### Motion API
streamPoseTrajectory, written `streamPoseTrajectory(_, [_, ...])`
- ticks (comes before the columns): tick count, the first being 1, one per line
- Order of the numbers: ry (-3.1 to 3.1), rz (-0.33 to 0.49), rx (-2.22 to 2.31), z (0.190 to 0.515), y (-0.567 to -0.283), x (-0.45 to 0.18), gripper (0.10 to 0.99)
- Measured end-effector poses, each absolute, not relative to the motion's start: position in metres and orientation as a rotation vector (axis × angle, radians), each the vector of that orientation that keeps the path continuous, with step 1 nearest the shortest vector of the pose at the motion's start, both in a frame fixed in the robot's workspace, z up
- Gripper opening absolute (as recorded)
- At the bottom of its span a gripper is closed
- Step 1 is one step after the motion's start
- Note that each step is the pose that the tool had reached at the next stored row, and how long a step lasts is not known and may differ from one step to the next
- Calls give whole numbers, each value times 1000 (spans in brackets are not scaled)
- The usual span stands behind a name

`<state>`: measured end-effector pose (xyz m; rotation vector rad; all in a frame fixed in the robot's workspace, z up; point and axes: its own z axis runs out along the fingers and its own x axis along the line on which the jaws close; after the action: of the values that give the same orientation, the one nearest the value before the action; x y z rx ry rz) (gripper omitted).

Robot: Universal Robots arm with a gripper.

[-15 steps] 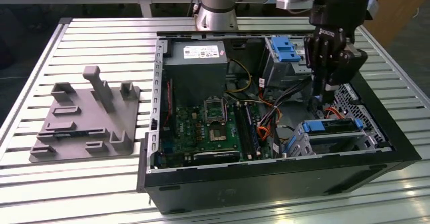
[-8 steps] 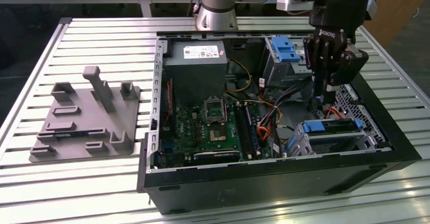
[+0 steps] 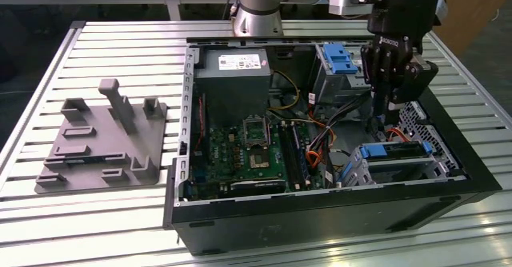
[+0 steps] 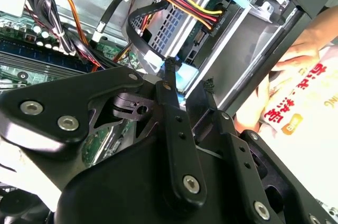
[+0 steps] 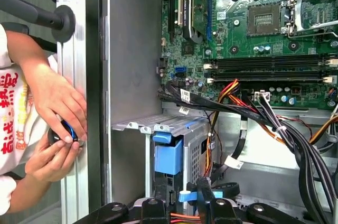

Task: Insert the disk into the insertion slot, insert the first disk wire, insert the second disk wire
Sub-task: 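Insert the second disk wire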

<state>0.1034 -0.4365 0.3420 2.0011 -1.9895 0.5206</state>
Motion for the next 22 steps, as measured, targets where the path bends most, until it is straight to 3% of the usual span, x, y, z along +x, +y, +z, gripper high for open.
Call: streamPoseTrajectory(22, [-1986, 521, 2004, 337, -437, 103, 357])
